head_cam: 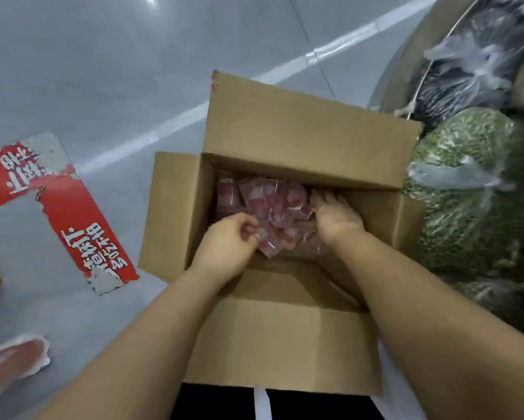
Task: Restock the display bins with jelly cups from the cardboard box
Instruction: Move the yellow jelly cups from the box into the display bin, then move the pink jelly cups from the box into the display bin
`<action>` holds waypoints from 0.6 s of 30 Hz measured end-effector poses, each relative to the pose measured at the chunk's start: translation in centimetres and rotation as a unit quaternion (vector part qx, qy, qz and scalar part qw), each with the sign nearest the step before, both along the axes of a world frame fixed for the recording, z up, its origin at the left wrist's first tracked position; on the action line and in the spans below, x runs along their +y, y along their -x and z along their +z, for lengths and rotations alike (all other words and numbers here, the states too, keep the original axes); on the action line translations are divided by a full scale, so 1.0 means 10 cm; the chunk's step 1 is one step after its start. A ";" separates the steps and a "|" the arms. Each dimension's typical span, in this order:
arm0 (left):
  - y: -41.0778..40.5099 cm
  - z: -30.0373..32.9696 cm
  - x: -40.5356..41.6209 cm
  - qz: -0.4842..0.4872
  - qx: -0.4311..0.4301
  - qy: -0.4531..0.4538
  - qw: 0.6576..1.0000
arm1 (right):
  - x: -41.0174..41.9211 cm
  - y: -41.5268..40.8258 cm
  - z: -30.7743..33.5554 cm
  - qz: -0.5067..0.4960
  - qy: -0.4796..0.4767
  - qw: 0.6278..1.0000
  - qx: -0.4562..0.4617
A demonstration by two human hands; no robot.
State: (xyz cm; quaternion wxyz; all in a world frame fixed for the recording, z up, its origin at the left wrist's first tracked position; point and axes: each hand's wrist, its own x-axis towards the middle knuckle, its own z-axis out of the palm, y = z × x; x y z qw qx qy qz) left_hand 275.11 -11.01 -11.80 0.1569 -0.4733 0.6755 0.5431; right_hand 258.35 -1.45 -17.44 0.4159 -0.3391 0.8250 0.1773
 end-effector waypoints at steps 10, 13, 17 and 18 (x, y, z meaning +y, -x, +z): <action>0.07 -0.37 -0.01 0.021 -0.029 -0.027 0.999 | -0.08 0.12 -0.33 0.181 0.024 0.977 0.110; 0.07 -0.35 0.01 -0.007 -0.019 -0.016 1.000 | -0.08 0.11 -0.03 0.101 0.004 0.991 0.093; 0.07 -0.27 0.05 -0.121 0.044 0.000 0.992 | 0.14 -0.14 0.42 -0.074 0.065 0.995 0.015; 0.08 -0.25 0.07 -0.147 0.071 -0.013 0.987 | 0.16 -0.22 0.50 -0.175 0.109 0.977 -0.043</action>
